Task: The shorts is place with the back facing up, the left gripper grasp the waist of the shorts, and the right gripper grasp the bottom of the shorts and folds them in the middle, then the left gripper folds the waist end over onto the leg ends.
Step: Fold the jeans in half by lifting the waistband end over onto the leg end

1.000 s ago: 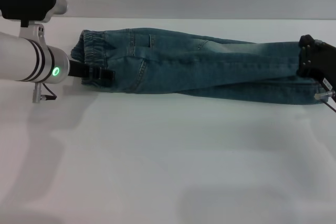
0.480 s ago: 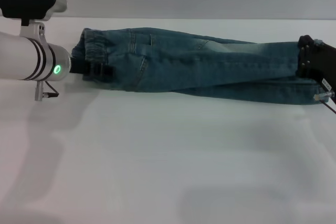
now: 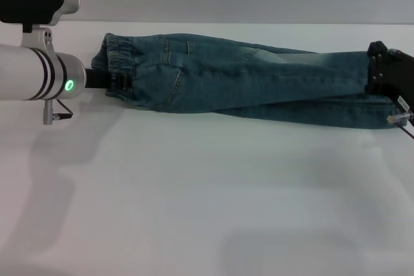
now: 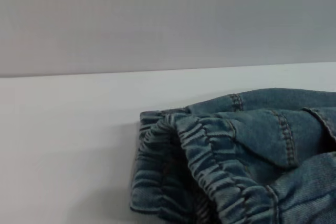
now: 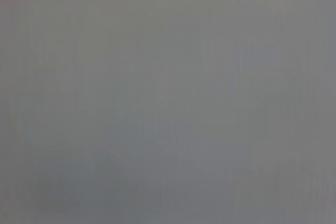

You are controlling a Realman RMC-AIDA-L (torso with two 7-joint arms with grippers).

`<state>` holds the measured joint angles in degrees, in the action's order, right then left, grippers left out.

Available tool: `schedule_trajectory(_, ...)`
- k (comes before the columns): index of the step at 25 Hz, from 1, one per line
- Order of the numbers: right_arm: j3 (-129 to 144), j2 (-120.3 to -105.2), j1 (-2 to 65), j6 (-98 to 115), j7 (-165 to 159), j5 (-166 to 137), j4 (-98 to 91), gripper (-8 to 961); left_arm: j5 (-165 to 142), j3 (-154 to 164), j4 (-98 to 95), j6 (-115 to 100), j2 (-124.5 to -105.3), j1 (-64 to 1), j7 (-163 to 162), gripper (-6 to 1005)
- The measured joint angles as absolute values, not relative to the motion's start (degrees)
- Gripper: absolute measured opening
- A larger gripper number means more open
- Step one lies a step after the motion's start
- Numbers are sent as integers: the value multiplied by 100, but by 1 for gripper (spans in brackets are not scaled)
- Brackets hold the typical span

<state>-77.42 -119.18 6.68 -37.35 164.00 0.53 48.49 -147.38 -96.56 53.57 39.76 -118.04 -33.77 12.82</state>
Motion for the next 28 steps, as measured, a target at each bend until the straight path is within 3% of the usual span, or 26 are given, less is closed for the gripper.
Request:
schedule_trajectory(1,-7743,-11918,668,-3735,16400,53,4849,-1,-14735,-9655,5357,3978,-11803,-3377,1282,425)
schedule_trajectory(7,-7743,-11923,660,-3736,16400,58,4852,-1,-14669,-9643,5597,3994,-11803,-3265,1283,243)
schedule_trajectory(18,-7639,-11933,789,-3736,16400,382,4660,-2,-14588,-9511,6992,4377,-11814,-2750,1246,111)
schedule_trajectory(28,-7518,-11950,1561,-3728,16400,521,3960,-2,-14543,-9223,8569,4773,-11818,-2216,1067,93)
